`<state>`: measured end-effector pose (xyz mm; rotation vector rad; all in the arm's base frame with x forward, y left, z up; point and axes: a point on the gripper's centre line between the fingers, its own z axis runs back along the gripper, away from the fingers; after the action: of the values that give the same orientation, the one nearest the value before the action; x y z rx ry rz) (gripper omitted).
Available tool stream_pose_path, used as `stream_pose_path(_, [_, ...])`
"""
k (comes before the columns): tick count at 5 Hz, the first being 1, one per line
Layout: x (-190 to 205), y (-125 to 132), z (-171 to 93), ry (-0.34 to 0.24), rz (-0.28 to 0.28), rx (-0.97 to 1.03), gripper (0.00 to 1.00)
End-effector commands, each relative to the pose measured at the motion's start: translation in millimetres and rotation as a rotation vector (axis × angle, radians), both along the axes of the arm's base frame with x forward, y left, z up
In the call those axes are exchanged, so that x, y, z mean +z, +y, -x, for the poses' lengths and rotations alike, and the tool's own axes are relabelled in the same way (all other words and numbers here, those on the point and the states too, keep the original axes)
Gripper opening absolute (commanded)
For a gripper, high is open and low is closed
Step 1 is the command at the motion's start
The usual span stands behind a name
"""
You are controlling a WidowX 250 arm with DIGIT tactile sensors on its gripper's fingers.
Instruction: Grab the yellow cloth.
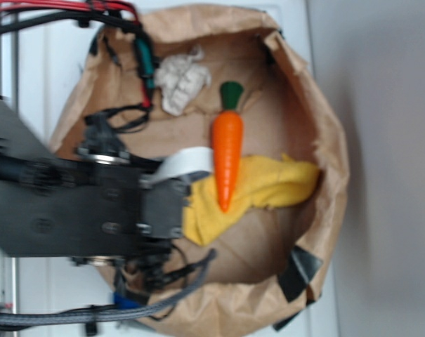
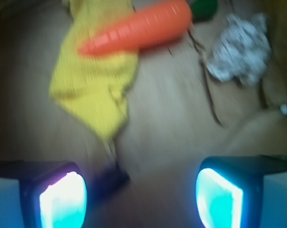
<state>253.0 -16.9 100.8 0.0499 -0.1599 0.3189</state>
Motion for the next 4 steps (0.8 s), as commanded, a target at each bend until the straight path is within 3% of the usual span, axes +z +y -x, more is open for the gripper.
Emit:
stream_pose_path(1, [-6, -3, -48, -0.064, 0.009, -0.023, 1.0])
stream_pose_path(3, [-29, -12, -64, -0.028, 0.023, -0.01, 1.0])
stream_pose_path(4, [-42, -14, -74, -0.016, -0.005, 0.012, 1.0])
